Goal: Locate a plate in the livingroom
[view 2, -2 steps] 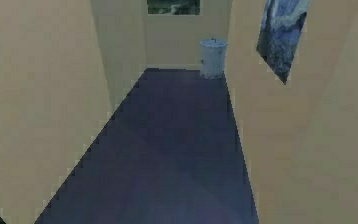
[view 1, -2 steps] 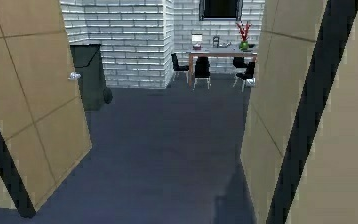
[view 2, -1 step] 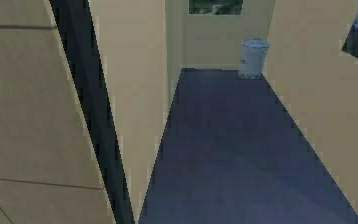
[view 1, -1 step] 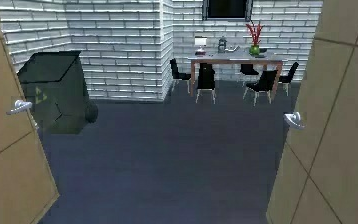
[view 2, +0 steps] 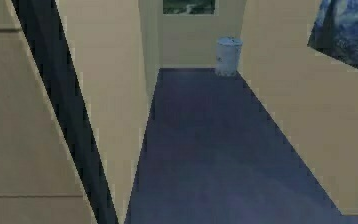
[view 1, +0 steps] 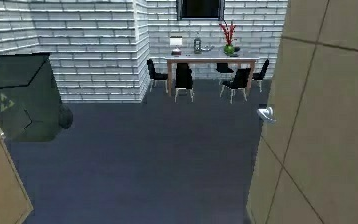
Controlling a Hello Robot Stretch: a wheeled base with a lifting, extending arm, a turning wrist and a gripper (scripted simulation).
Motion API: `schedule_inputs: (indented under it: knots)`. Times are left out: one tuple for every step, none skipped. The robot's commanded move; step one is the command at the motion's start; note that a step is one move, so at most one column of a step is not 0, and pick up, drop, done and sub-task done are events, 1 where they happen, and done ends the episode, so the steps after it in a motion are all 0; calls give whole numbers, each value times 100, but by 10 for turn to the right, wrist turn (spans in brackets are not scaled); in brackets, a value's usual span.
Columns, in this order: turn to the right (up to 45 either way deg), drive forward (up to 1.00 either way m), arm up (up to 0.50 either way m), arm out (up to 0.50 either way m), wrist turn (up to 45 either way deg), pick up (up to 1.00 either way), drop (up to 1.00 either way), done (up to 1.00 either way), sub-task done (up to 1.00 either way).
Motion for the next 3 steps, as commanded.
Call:
schedule_inputs:
  knots:
    - [0, 100, 0, 0, 0, 0, 0, 0, 0]
    - [0, 50, 0, 0, 0, 0, 0, 0, 0]
    - [210, 0, 0, 0, 0, 0, 0, 0, 0]
